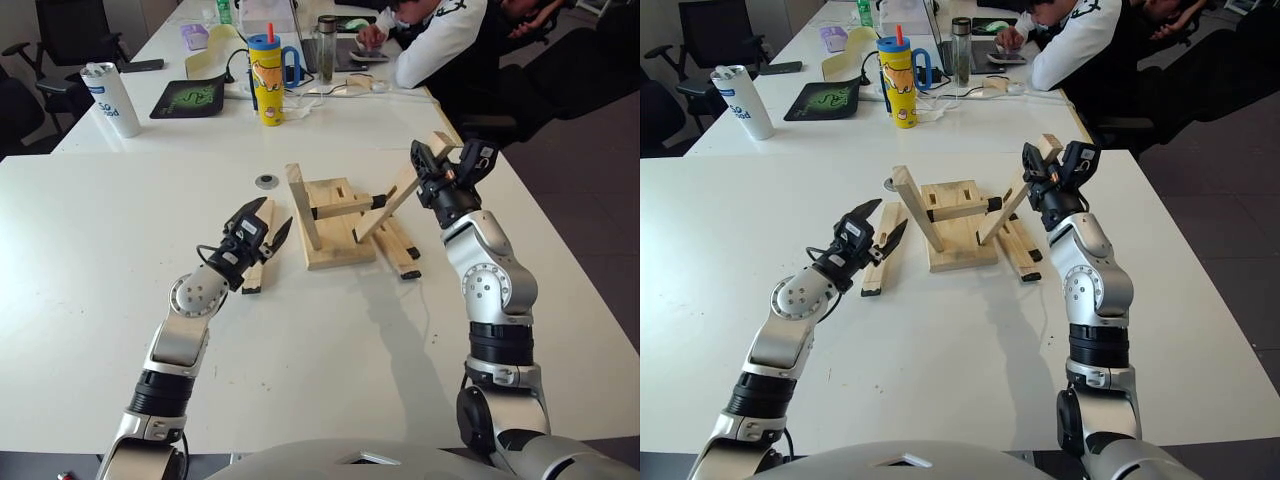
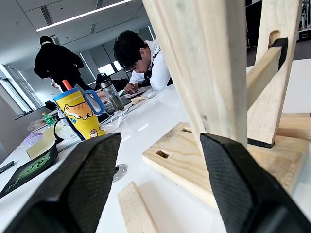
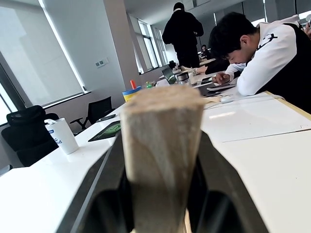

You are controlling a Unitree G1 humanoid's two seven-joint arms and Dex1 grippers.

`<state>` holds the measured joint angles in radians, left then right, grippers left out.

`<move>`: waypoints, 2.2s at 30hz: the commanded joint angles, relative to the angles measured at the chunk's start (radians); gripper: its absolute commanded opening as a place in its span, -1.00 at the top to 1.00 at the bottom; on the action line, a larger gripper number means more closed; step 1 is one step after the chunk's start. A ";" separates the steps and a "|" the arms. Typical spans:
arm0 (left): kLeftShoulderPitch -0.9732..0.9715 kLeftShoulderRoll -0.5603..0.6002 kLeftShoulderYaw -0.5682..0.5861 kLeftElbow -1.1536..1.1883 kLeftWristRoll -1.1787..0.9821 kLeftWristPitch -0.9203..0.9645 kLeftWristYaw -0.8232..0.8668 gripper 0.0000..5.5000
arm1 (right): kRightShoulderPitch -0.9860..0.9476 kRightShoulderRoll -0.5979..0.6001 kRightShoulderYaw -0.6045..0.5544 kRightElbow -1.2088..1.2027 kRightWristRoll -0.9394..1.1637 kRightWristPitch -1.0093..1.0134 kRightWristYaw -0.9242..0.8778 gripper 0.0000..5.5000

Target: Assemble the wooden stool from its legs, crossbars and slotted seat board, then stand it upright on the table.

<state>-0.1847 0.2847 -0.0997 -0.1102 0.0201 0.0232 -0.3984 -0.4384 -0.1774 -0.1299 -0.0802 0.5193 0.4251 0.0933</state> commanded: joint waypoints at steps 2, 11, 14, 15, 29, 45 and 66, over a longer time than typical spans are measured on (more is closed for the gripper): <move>-0.023 -0.007 -0.006 -0.049 -0.022 0.038 -0.009 -0.10 | 0.076 0.011 0.040 0.023 -0.040 0.047 0.012 0.63; -0.032 -0.019 -0.016 -0.064 -0.041 0.060 -0.020 -0.10 | 0.142 0.000 0.070 -0.003 -0.084 -0.051 0.063 0.63; -0.027 -0.019 -0.021 -0.065 -0.041 0.060 -0.022 -0.10 | 0.151 -0.006 0.108 -0.010 -0.114 -0.050 0.071 0.63; -0.026 -0.020 -0.024 -0.068 -0.041 0.061 -0.023 -0.10 | 0.145 -0.005 0.123 -0.014 -0.119 -0.034 0.067 0.63; -0.059 -0.033 -0.035 -0.096 -0.042 0.079 -0.015 -0.10 | 0.075 -0.073 0.278 0.046 -0.276 0.097 0.069 0.61; -0.077 -0.052 -0.025 -0.120 -0.049 0.094 -0.006 -0.10 | 0.088 -0.056 0.267 0.169 -0.175 0.276 0.079 0.48; -0.058 -0.052 -0.013 -0.128 -0.051 0.100 0.006 -0.10 | -0.023 0.067 0.084 0.110 -0.159 -0.008 0.066 0.08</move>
<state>-0.2283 0.2392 -0.1012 -0.2162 -0.0187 0.1276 -0.3860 -0.4403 -0.1264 -0.0356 0.0411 0.3607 0.4385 0.1566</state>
